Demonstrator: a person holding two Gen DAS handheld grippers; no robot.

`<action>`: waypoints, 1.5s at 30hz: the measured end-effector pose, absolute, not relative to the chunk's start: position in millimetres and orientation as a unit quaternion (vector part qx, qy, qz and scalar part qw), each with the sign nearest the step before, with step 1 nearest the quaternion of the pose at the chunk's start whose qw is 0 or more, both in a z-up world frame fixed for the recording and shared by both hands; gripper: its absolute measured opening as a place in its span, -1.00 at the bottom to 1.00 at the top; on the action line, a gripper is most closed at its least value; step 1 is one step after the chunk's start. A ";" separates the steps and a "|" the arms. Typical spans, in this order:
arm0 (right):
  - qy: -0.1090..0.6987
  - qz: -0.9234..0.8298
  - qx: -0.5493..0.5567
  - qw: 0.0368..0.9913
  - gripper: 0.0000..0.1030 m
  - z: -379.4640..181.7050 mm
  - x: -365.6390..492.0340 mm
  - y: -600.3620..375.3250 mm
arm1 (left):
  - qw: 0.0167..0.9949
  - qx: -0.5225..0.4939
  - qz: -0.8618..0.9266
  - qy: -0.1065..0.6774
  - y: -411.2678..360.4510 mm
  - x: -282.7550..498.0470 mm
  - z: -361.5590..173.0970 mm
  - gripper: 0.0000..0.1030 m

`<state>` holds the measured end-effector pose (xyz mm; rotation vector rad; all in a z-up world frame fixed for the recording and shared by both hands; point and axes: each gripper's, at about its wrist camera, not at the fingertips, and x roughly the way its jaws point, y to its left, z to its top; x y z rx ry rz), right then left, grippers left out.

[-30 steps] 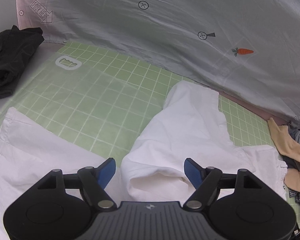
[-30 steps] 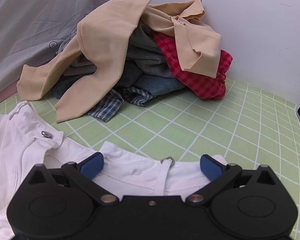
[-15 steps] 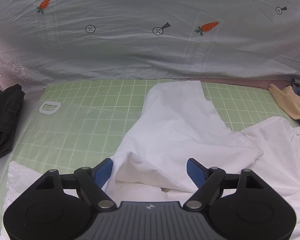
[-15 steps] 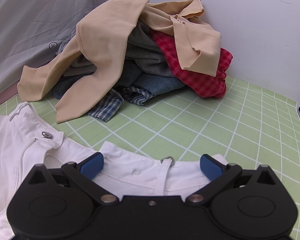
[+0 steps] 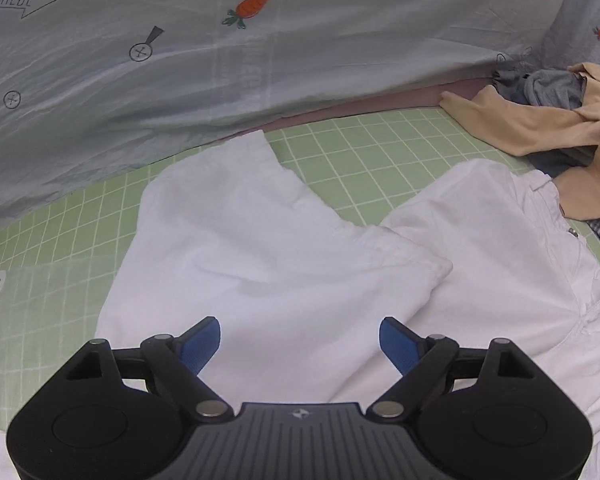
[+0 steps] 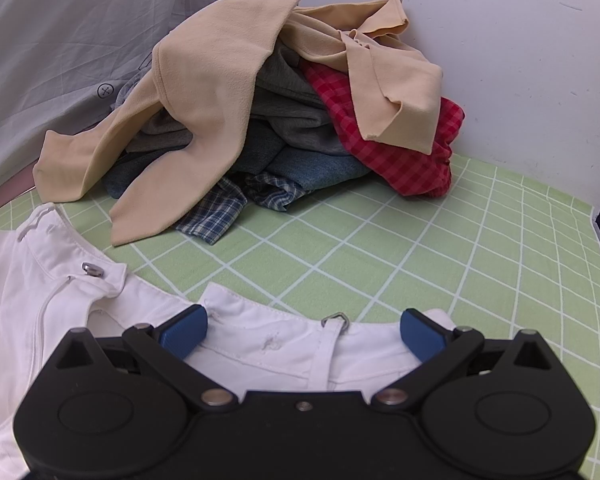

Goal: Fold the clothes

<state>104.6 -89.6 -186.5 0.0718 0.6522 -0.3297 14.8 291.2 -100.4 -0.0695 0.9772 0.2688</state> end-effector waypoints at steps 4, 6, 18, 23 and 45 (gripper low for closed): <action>0.319 -0.162 0.034 0.933 1.00 -186.5 104.5 -89.4 | 0.860 -0.031 0.096 0.501 280.9 26.0 -124.6 0.69; 0.319 -0.163 0.032 0.933 1.00 -186.4 104.7 -88.9 | 0.857 -0.045 0.083 0.507 278.5 27.6 -128.9 0.69; 0.318 -0.165 0.026 0.933 1.00 -185.8 104.2 -86.8 | 0.840 -0.150 0.157 0.497 332.0 17.4 -130.0 -0.91; 0.318 -0.166 0.024 0.933 1.00 -185.4 104.5 -86.4 | 0.843 -0.179 0.295 0.413 400.2 -40.0 -86.0 -0.92; 0.360 -0.196 -0.078 0.909 0.99 -162.6 120.2 -51.6 | 0.681 -0.261 0.598 0.331 515.9 -267.0 -64.6 0.11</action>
